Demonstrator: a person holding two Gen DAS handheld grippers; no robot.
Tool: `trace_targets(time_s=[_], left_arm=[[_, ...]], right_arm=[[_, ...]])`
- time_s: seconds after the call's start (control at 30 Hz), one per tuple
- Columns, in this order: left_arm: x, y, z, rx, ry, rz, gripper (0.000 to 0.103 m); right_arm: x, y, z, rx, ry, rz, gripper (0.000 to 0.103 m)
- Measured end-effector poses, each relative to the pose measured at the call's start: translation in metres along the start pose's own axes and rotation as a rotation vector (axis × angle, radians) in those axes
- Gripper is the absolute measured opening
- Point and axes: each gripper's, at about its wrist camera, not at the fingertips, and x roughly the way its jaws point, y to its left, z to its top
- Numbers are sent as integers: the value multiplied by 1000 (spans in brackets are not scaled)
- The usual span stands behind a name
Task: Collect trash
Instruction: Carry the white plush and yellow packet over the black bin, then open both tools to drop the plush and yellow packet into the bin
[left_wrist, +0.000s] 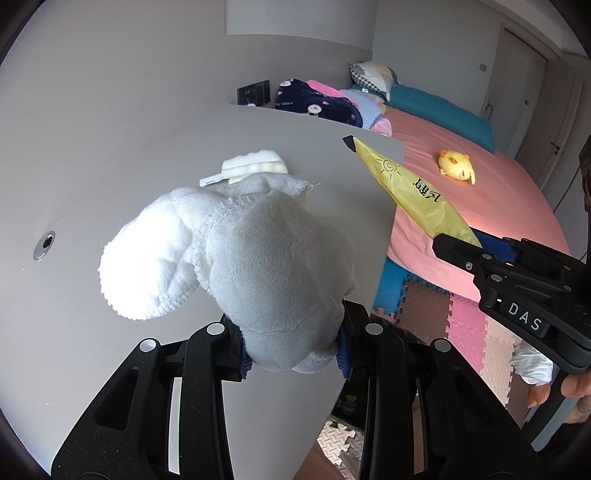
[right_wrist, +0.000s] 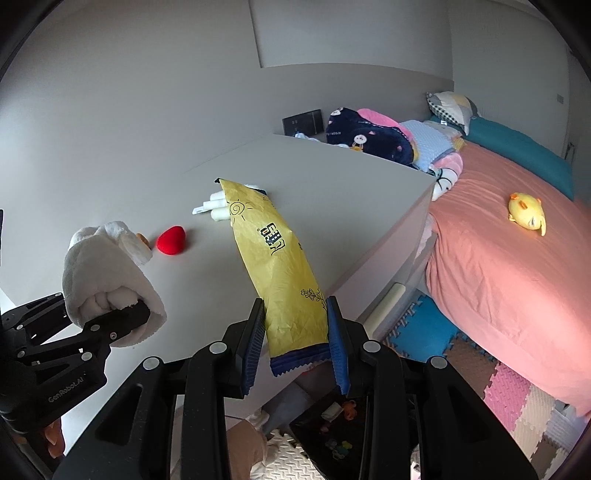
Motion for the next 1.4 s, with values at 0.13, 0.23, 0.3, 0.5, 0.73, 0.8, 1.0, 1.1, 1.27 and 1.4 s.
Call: trace_targets(time_s=[0.13,0.23,0.3,0.5,0.73,0.8,1.0,1.1,1.27,1.4], left_arm=[[4,-18,1,24,7,-36,33],[7,-32,2,51,9,-55,33],[8,-42,3,69,11,-70,33],[14,-67,6,112,17,-116,34],[23,-99,6,178,32,-168,34],[25,-108,6,197,36,-180,34],[28,-128,5,242,45,-218,34],[32,-138,3,262,62,-249,36],[38,-148,-3,291,80,-263,96],[39,-138,1,262,70,-253,98]], right_arm=[[-12,-16,-7,30,-9,-21,34],[-19,-28,-11,49,-13,-42,34],[-22,-35,-14,63,-15,-54,34],[-35,-60,-24,112,-22,-96,34],[-49,-89,-37,174,-25,-150,34],[-53,-97,-40,189,-26,-163,34],[-61,-117,-50,231,-28,-201,35],[-62,-124,-52,247,-21,-221,35],[-62,-136,-54,296,-25,-279,77],[-64,-147,-54,336,-35,-315,78]])
